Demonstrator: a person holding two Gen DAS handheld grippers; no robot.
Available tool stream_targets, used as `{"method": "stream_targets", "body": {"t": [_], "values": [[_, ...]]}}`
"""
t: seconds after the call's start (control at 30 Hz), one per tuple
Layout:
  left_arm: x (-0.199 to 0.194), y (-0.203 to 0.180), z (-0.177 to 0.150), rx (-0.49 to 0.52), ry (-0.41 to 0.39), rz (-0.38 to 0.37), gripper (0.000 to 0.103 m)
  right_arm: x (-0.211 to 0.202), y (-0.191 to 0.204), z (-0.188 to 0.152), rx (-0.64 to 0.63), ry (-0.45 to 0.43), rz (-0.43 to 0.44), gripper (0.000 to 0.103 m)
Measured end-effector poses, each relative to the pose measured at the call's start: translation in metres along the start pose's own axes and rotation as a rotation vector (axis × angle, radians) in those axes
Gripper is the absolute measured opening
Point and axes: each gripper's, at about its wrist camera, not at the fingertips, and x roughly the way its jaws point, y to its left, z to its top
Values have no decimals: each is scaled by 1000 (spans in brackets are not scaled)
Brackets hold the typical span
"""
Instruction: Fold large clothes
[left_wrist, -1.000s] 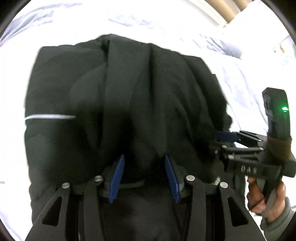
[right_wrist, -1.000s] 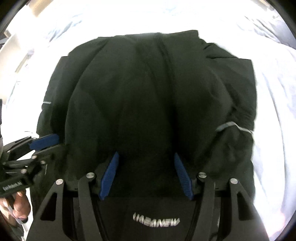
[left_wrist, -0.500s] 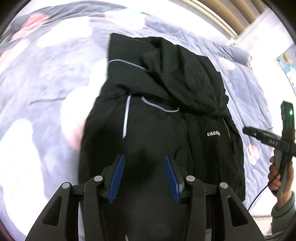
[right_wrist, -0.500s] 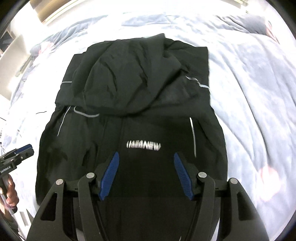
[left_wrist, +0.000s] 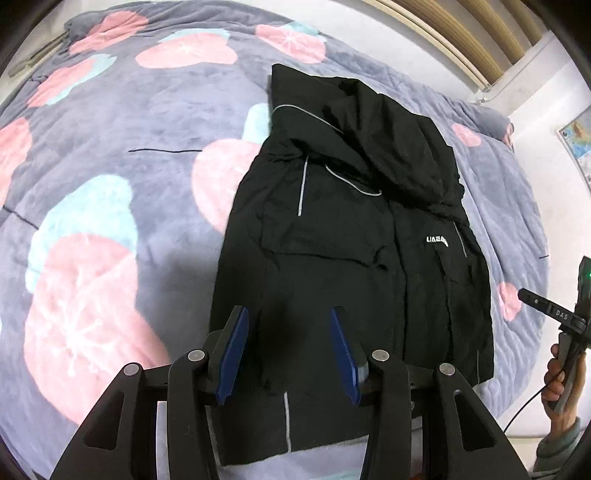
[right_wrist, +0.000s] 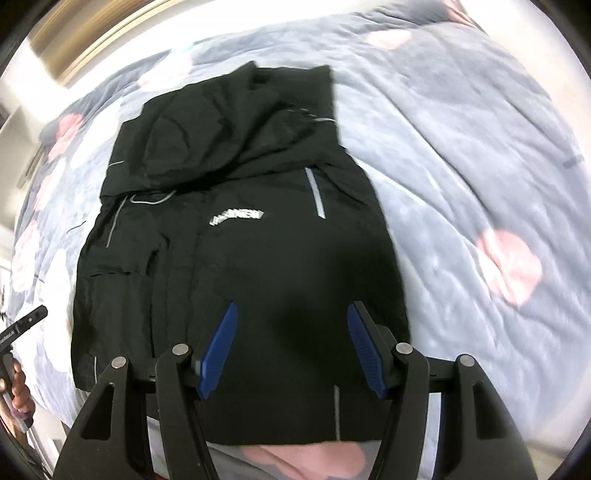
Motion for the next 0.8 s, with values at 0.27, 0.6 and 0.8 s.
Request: {"method": "stream_targets", "body": {"t": [0.27, 0.6, 0.8], "values": [[7, 22, -29, -33, 53, 40, 47, 12, -49, -41, 89, 47, -47, 64], [36, 58, -63, -180, 135, 40, 48, 53, -117, -88, 236, 187, -31, 64], [57, 74, -77, -275, 191, -10, 48, 79, -137, -102, 285, 251, -28, 64]]}}
